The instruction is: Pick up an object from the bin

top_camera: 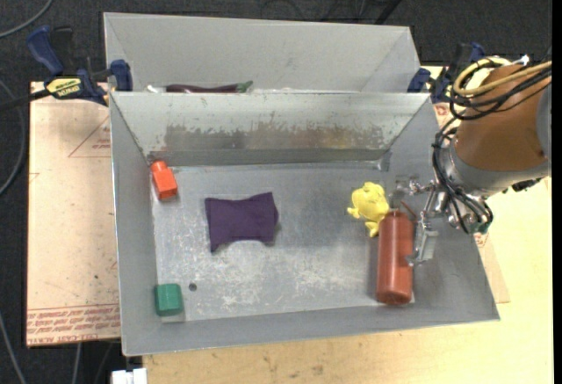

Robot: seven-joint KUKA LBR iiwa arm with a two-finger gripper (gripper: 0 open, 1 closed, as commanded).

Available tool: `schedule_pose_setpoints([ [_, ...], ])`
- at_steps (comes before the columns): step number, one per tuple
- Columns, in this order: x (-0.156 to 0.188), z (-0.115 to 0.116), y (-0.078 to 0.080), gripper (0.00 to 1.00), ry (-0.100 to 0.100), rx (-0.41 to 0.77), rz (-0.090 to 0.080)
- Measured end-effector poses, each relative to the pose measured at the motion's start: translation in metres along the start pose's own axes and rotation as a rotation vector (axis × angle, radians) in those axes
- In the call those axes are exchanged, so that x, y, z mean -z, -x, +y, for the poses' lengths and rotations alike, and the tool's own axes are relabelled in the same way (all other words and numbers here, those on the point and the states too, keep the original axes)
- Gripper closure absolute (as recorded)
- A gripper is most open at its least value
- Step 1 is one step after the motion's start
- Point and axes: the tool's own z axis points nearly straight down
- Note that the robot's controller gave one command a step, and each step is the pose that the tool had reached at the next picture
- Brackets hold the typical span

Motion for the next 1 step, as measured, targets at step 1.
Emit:
schedule_pose_setpoints([
  [1, 0.0046, 0.0006, 0.0019, 0.00, -0.001, 0.003, -0.007],
])
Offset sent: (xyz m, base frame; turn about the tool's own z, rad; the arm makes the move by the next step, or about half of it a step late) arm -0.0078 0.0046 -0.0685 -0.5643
